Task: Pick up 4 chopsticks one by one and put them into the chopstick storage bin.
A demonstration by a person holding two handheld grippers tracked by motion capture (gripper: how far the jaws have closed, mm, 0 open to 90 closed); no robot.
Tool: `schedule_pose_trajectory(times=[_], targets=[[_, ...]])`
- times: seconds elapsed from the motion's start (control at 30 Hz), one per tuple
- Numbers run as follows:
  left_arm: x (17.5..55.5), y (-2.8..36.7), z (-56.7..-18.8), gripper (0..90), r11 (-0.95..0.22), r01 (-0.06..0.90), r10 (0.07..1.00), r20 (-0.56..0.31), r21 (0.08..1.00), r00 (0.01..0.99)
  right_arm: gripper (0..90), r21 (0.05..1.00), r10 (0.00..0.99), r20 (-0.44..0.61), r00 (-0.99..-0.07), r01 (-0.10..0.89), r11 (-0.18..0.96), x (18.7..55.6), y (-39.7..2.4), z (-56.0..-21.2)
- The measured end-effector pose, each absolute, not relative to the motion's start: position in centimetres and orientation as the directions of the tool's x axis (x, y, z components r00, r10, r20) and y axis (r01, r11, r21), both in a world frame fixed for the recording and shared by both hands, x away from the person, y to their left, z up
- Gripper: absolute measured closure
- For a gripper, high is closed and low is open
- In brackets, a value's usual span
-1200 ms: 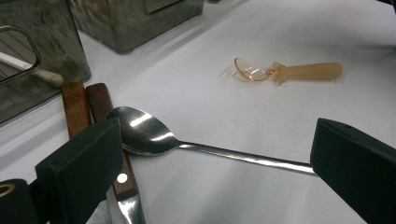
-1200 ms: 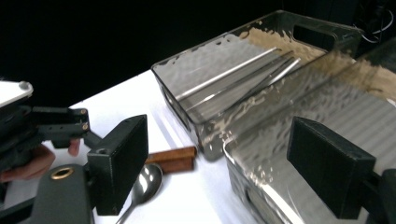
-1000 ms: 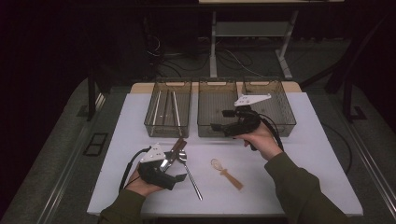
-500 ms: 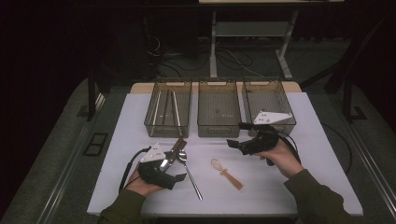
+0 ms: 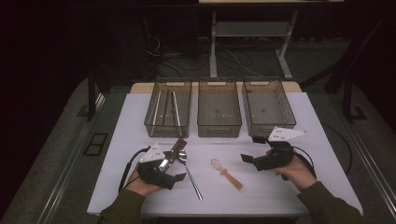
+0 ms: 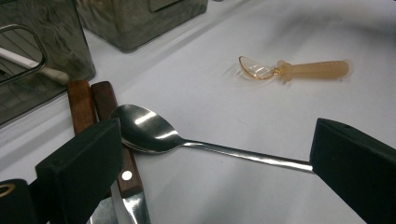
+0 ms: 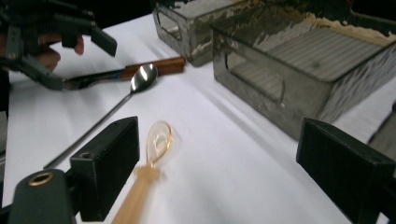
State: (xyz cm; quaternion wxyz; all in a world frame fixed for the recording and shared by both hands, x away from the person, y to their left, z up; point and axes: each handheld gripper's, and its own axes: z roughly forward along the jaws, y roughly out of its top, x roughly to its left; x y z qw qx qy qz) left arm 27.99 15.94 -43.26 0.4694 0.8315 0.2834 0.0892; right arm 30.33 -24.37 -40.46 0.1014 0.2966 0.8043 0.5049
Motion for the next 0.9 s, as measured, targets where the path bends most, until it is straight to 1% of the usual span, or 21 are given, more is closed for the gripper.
schedule_pose_trajectory(times=[0.33, 0.53, 0.73, 0.77, 0.9], targets=[[28.1, 15.8, -43.2, 1.5, -0.401, 0.383, 0.551, -0.114, 0.832, 0.827, 13.9, 0.838, 0.556, 0.124, -0.822, 0.387, 0.385, 29.1, -23.9, -41.5], [28.2, 15.7, -43.2, 1.5, -0.408, 0.38, 0.546, -0.112, 0.83, 0.83, 15.8, 0.785, 0.511, 0.143, -0.848, 0.411, 0.463, 28.3, -23.1, -41.8], [28.1, 15.7, -43.2, 1.5, -0.409, 0.378, 0.546, -0.109, 0.83, 0.831, 16.5, 0.749, 0.469, 0.144, -0.871, 0.406, 0.524, 27.5, -21.8, -42.3], [28.1, 15.7, -43.2, 1.5, -0.408, 0.378, 0.546, -0.109, 0.831, 0.831, 19.9, 0.744, 0.462, 0.139, -0.876, 0.4, 0.535, 27.5, -21.6, -42.4], [28.1, 15.7, -43.2, 1.6, -0.409, 0.377, 0.546, -0.108, 0.831, 0.831, 24.2, 0.729, 0.443, 0.134, -0.886, 0.391, 0.562, 27.2, -21.1, -42.7]])
